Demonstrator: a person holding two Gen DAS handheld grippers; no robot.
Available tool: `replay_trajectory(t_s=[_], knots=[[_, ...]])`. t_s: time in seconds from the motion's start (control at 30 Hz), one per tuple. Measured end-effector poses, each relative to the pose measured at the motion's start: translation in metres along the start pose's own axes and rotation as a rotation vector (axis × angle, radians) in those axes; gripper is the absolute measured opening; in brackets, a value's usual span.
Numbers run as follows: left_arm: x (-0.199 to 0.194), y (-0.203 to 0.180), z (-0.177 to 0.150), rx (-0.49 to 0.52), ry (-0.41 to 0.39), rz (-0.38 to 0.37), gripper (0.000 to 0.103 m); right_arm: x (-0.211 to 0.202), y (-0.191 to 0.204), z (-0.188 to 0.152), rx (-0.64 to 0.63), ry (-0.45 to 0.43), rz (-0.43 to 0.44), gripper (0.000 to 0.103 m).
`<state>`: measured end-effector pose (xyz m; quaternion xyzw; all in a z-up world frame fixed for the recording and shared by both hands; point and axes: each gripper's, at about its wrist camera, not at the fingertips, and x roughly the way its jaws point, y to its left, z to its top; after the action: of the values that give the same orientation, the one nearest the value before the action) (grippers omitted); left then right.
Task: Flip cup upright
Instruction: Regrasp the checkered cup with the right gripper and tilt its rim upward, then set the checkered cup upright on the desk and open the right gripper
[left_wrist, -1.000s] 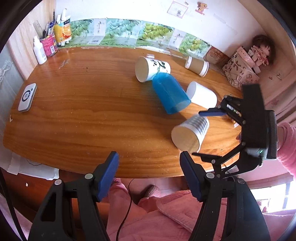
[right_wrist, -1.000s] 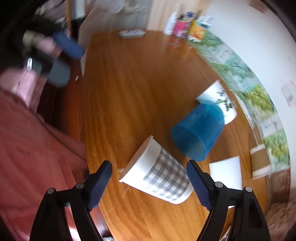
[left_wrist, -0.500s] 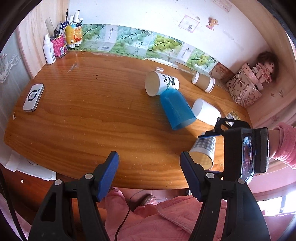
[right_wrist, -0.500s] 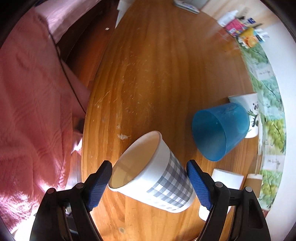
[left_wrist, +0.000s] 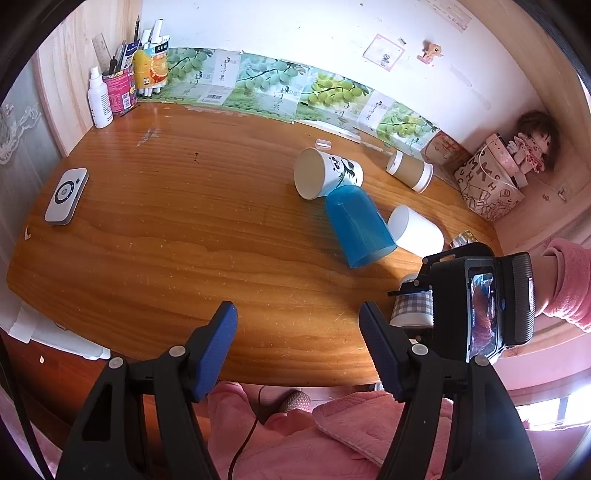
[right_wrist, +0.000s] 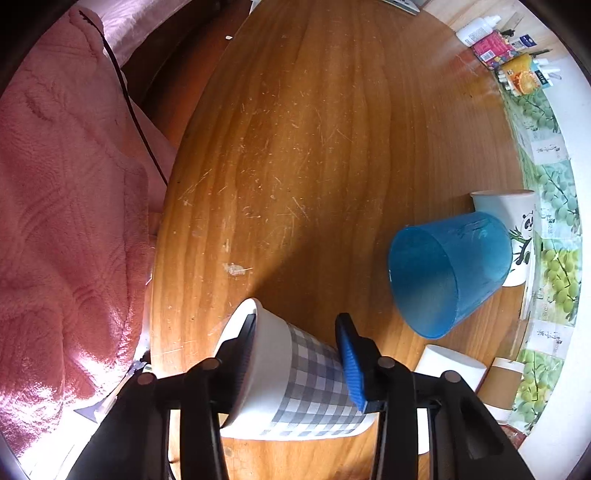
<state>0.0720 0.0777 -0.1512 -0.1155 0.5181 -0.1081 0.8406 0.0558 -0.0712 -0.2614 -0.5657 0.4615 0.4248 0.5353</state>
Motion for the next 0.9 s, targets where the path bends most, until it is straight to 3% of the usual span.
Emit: replay_trajectory(t_s=[0.3,0.57,0.67,0.73,0.9], knots=[[0.000,-0.001,0.000,0.010,0.008,-0.003,0.072,-0.012,-0.037,-0.002,0.151,-0.054,0.090,0.029],[-0.001,0.002,0.002,0.025,0.006,0.004,0.072,-0.019,-0.075,-0.015,0.442,-0.152,0.213,0.026],[-0.002,0.004,0.007,0.044,0.003,0.006,0.072,-0.027,-0.081,-0.026,0.574,-0.222,0.262,0.021],[-0.001,0.005,0.012,0.061,0.001,0.007,0.072,-0.029,-0.089,-0.035,0.663,-0.273,0.277,0.009],[0.004,0.001,0.024,0.127,0.016,0.006,0.072,-0.029,-0.096,-0.058,0.823,-0.356,0.284,0.008]])
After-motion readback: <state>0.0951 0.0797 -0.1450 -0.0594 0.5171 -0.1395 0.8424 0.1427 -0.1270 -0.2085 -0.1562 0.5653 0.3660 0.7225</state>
